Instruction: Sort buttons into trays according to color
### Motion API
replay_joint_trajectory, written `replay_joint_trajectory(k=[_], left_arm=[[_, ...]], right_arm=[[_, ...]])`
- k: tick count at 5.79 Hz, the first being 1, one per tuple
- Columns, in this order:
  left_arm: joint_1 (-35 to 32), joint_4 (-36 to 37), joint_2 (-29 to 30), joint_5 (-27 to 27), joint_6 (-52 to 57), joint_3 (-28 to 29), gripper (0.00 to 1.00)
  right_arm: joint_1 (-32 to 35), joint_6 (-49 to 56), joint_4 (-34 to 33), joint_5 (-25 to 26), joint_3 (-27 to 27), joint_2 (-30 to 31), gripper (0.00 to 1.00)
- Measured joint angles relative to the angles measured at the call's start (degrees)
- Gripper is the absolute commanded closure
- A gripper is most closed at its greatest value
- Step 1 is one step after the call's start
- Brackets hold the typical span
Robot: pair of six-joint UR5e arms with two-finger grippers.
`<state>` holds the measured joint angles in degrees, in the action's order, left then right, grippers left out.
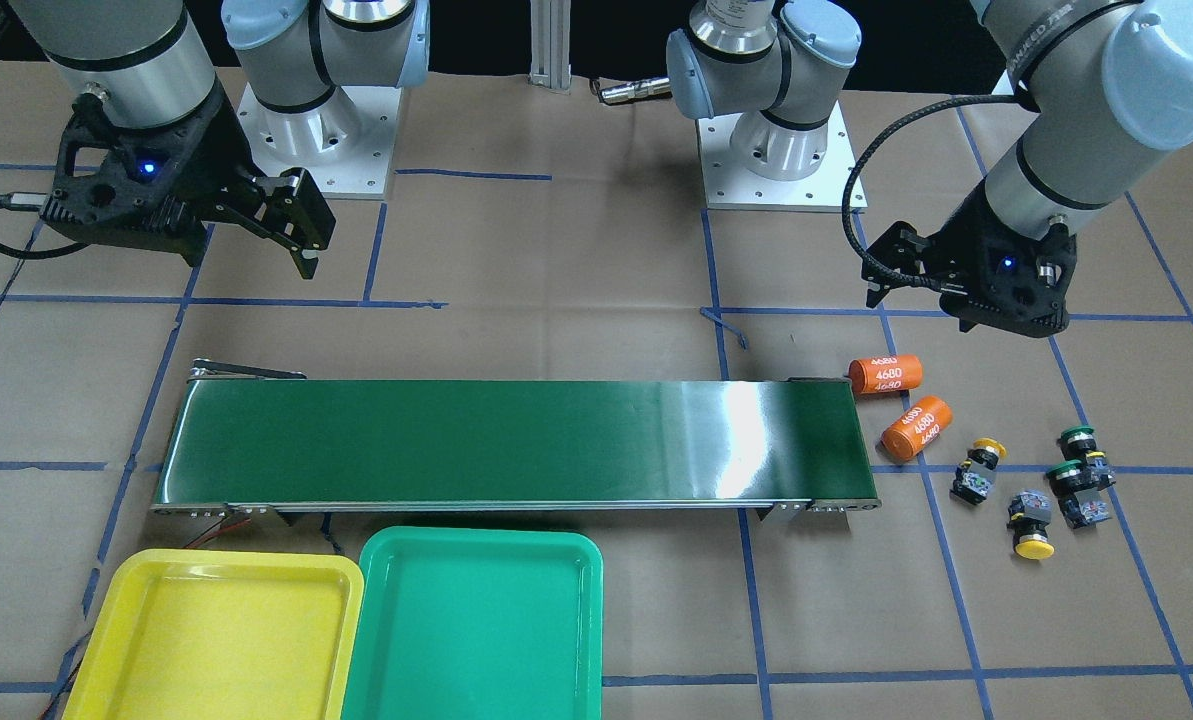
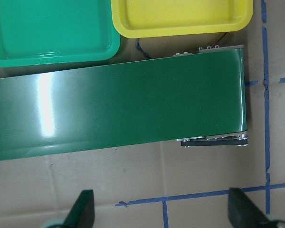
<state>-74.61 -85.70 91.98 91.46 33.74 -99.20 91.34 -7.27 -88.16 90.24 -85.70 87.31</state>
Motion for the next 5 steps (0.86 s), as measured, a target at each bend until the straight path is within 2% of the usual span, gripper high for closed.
replay_joint_trajectory(k=[1, 4, 5], left_arm=[[2.1, 4.0, -0.6, 1.5, 7.6, -4.6, 0.02], [6.5, 24.6, -2.2, 2.1, 29.5, -20.4, 0.03], [8.2, 28.1, -2.2, 1.8, 36.8, -23.9, 0.04]], right_arm=[[0.0, 1.8, -0.1, 0.0, -0.8, 0.3, 0.0], [0.1, 6.8, -0.5, -0.1, -2.3, 0.6, 0.0], [0.1, 8.5, -0.5, -0.2, -2.3, 0.6, 0.0]])
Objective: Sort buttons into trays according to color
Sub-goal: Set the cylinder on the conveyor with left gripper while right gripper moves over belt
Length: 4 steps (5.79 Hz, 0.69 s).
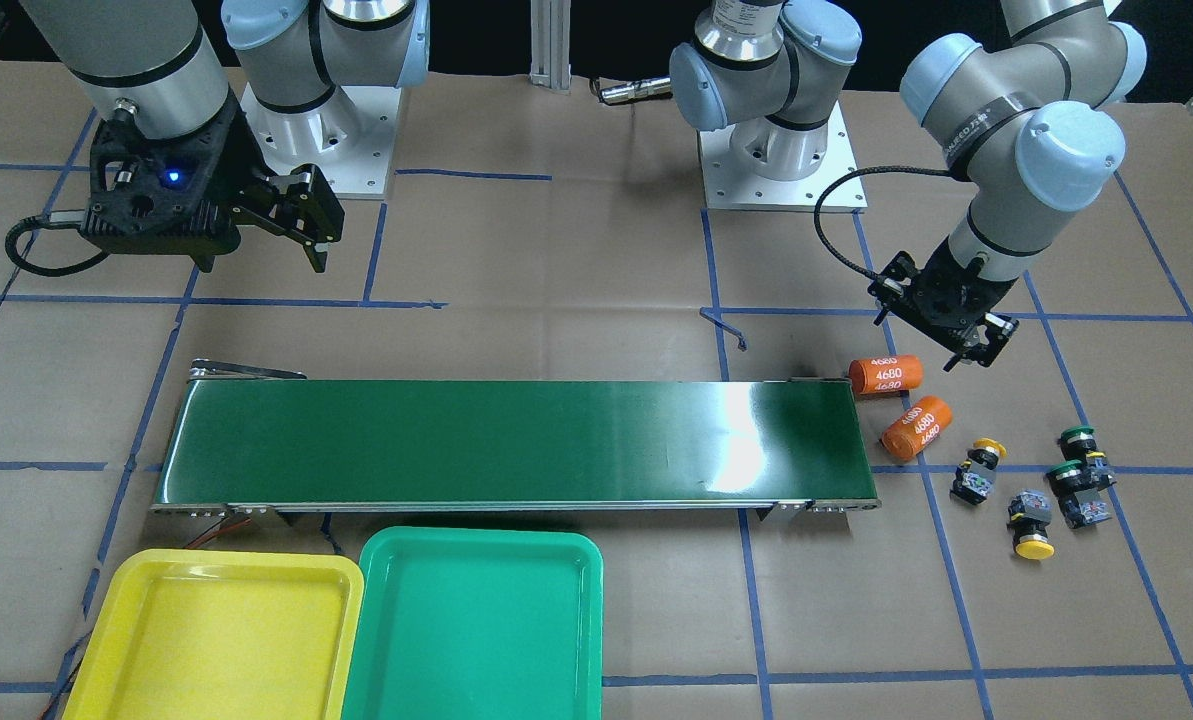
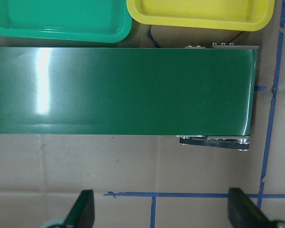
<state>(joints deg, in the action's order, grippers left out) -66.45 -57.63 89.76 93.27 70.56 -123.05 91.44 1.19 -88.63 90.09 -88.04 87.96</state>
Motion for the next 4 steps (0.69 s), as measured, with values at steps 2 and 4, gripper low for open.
replay_joint_trajectory(k=[2, 4], left_arm=[[1.8, 2.5, 0.9, -0.2, 10.1, -4.1, 0.04], [2.7, 4.3, 3.2, -0.7, 18.5, -5.2, 0.04]], right_arm=[[0.1, 7.0, 0.5, -0.1, -0.1, -0.1, 0.0], [0.4, 24.1, 0.3, 0.0, -0.1, -0.5, 0.0]])
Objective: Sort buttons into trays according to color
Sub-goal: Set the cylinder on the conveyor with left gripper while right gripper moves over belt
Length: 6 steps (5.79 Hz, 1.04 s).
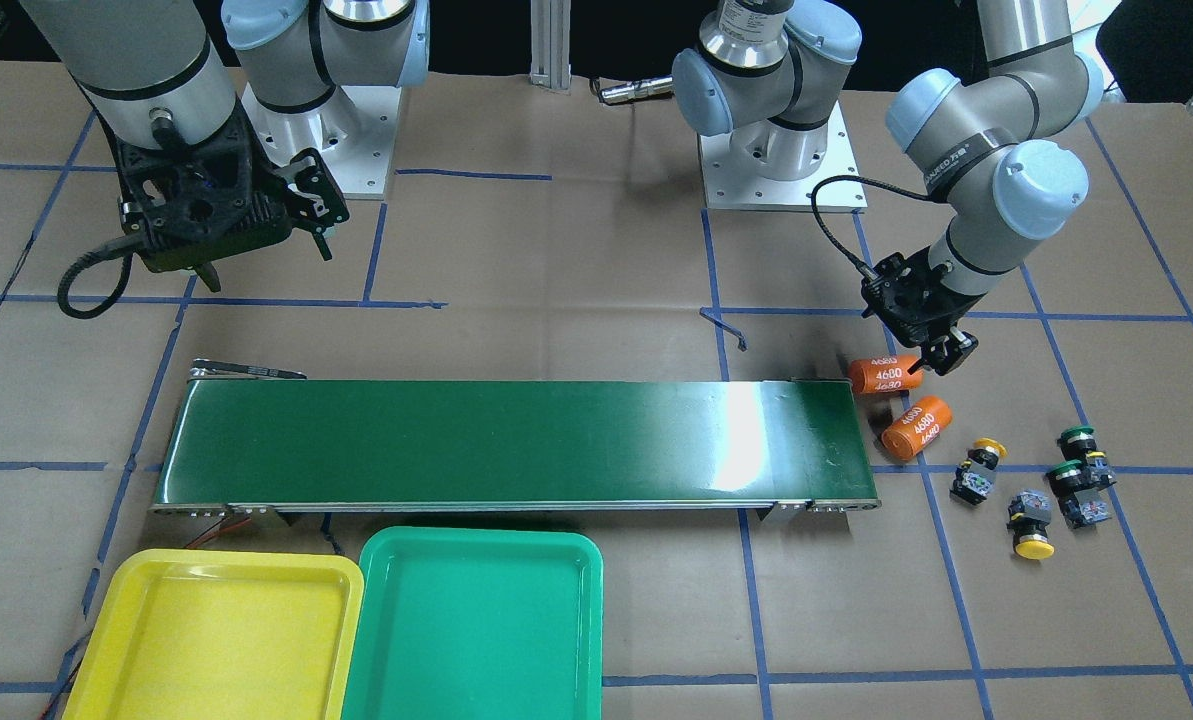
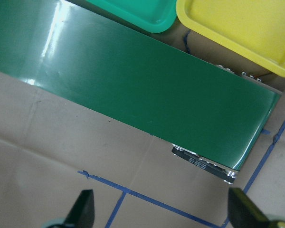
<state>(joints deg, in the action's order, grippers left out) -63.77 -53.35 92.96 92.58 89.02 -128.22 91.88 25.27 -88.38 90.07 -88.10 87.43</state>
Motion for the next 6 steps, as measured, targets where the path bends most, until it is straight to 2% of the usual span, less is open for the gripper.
replay_joint_trajectory(k=[1, 2, 4, 5, 6], left_arm=[[0.2, 1.5, 2.1, 0.0, 3.2, 0.0, 0.07], [0.2, 3.5, 4.3, 0.2, 4.9, 0.2, 0.18], [0.0, 5.5, 7.1, 0.4, 6.4, 0.2, 0.8], [-0.1, 5.8, 7.5, 0.4, 7.4, 0.3, 1.0], [-0.1, 5.9, 7.5, 0.4, 8.1, 0.4, 1.0]], right_arm=[[1.0, 10.5, 0.2, 0.1, 0.0, 0.0, 0.0], [2.9, 22.1, 0.3, 0.3, -0.1, -0.3, 0.0], [6.2, 39.0, -0.7, 0.2, -0.4, -2.7, 0.0], [7.5, 43.9, -3.4, 0.1, -0.5, -4.2, 0.0], [8.6, 46.1, -6.9, 0.0, -0.5, -5.6, 0.0]])
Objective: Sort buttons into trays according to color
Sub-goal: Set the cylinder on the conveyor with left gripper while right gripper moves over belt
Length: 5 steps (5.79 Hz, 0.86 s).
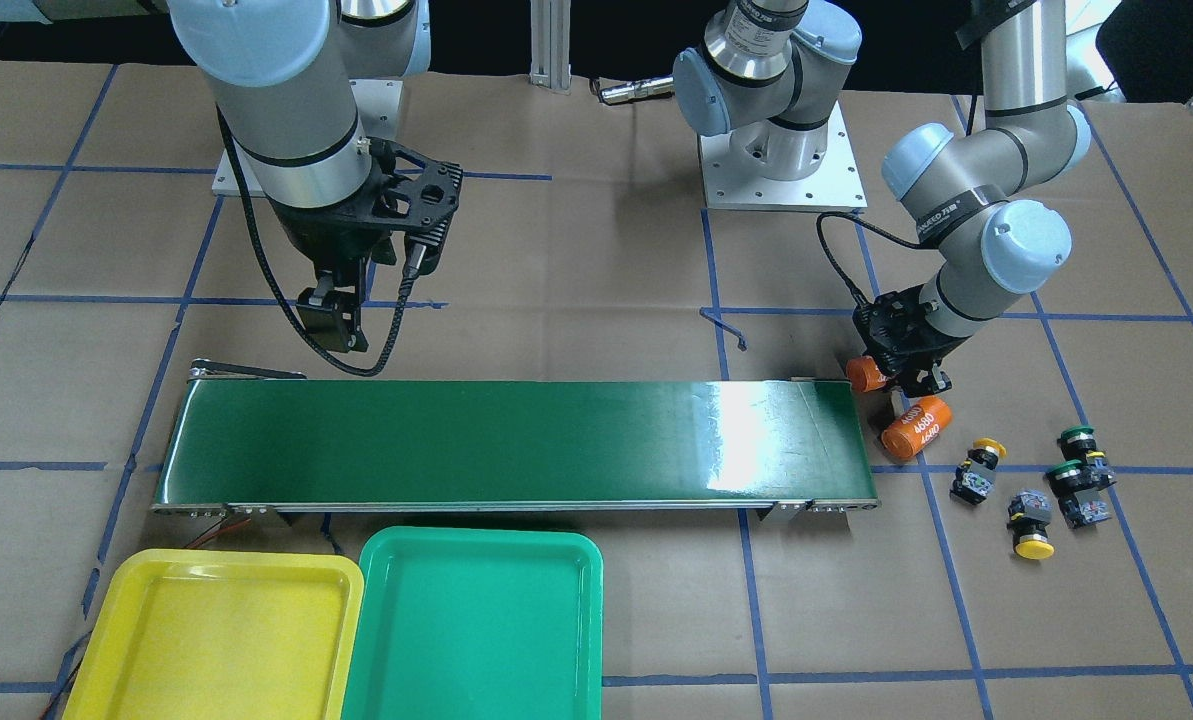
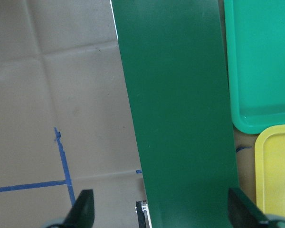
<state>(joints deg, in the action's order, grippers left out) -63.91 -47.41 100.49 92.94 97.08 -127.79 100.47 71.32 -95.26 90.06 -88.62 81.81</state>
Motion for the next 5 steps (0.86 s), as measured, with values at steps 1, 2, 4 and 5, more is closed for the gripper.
replay_joint_trajectory(k=[1, 2, 4, 5], left_arm=[[-0.3, -0.1, -0.6, -0.1, 0.3, 1.0, 1.0], [-1.0, -2.9, -1.5, -0.2, 0.6, 4.1, 1.0], [-2.8, -14.5, -1.5, -1.7, 3.3, 14.3, 1.0], [-5.3, -18.5, -1.4, -2.7, 3.6, 18.1, 1.0]], right_arm=[[0.5, 0.6, -1.5, 0.0, 0.0, -0.8, 0.0], [0.6, 0.7, -1.8, -0.1, -0.1, -1.1, 0.0], [0.7, 0.8, -1.9, -0.1, -0.6, -1.2, 0.0], [0.7, 2.0, -2.6, 0.0, -1.5, -1.2, 0.0]])
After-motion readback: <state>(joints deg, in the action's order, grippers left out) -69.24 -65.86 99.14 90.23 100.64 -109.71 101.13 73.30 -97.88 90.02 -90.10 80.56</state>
